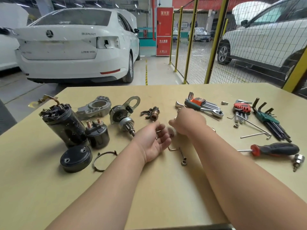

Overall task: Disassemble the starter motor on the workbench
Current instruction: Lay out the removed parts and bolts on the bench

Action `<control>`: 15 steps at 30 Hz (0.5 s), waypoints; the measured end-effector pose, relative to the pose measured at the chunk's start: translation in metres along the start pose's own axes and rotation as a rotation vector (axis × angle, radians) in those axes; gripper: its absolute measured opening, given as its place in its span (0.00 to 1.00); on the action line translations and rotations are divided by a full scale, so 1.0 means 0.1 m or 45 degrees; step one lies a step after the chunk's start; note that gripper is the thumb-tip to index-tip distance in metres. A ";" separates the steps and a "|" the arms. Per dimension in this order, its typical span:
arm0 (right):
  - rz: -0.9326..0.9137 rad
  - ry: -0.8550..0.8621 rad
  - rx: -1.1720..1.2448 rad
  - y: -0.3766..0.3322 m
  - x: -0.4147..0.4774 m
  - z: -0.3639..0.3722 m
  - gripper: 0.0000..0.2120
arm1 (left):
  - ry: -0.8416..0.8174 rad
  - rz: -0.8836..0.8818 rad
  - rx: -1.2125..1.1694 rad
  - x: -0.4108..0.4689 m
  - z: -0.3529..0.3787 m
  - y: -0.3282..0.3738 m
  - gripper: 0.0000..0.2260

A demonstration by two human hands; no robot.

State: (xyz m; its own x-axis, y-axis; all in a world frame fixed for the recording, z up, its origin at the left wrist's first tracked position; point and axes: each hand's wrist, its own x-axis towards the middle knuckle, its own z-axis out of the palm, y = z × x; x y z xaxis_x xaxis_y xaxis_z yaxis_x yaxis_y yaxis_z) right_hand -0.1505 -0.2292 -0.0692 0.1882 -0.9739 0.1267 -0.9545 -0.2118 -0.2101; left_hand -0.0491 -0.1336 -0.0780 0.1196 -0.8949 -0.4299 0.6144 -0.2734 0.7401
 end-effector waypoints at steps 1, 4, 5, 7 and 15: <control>0.001 -0.044 -0.054 -0.02 0.01 0.00 0.10 | 0.035 0.075 0.112 0.01 -0.01 0.00 0.12; 0.043 -0.147 -0.069 -0.08 0.04 -0.02 0.06 | 0.327 0.605 0.890 0.04 -0.13 0.04 0.08; 0.059 -0.168 -0.049 -0.08 0.04 -0.02 0.07 | 0.467 0.809 1.143 0.04 -0.18 0.07 0.08; 0.057 -0.124 0.019 -0.06 0.03 -0.05 0.10 | 0.612 0.921 1.511 0.02 -0.25 0.14 0.04; -0.234 -0.149 0.927 0.13 -0.23 -0.11 0.09 | 0.762 0.600 2.361 0.12 -0.19 0.47 0.15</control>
State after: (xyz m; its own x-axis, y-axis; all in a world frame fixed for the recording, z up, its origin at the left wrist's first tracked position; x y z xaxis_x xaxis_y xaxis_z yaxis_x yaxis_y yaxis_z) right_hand -0.1695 -0.2082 -0.0640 0.3914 -0.9115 0.1267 -0.5194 -0.3324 -0.7872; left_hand -0.0038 -0.1500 -0.0584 0.4372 -0.8905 0.1259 -0.8915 -0.4107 0.1911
